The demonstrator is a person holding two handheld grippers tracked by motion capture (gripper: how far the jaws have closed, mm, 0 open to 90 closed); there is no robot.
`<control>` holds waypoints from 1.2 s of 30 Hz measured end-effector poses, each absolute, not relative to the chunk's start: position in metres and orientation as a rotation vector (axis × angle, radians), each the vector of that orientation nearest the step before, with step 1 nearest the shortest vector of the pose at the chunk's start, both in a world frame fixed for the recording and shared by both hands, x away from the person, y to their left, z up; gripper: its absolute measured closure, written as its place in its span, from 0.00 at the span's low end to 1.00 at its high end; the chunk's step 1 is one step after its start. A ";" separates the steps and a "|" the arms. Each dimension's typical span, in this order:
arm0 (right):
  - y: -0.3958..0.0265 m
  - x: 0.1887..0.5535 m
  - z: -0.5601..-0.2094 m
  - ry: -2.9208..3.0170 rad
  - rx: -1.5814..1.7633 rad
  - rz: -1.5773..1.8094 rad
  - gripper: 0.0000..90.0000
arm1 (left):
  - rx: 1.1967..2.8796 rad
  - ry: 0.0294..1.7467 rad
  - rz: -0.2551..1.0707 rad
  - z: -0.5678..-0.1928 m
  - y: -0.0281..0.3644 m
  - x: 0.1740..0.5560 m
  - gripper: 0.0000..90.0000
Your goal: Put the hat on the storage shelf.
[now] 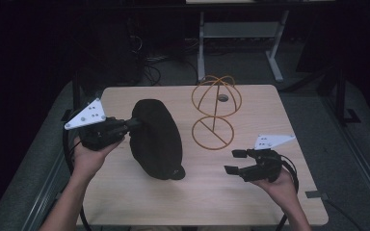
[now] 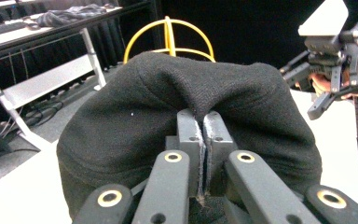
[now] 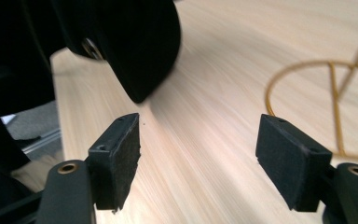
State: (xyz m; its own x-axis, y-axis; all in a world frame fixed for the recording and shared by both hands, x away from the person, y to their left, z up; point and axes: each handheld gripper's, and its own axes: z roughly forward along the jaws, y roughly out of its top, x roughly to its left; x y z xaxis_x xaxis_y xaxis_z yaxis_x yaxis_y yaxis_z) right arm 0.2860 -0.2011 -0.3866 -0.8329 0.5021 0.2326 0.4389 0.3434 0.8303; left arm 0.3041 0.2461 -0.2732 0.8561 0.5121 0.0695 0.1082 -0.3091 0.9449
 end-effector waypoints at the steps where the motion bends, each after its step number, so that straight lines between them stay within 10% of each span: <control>1: -0.204 0.286 -0.389 2.523 0.904 1.501 0.32 | 1.859 0.468 0.426 -0.272 0.247 0.305 0.98; 36: -0.264 0.288 -0.418 2.340 1.129 1.453 0.32 | 1.856 0.409 0.431 -0.188 0.195 0.377 0.98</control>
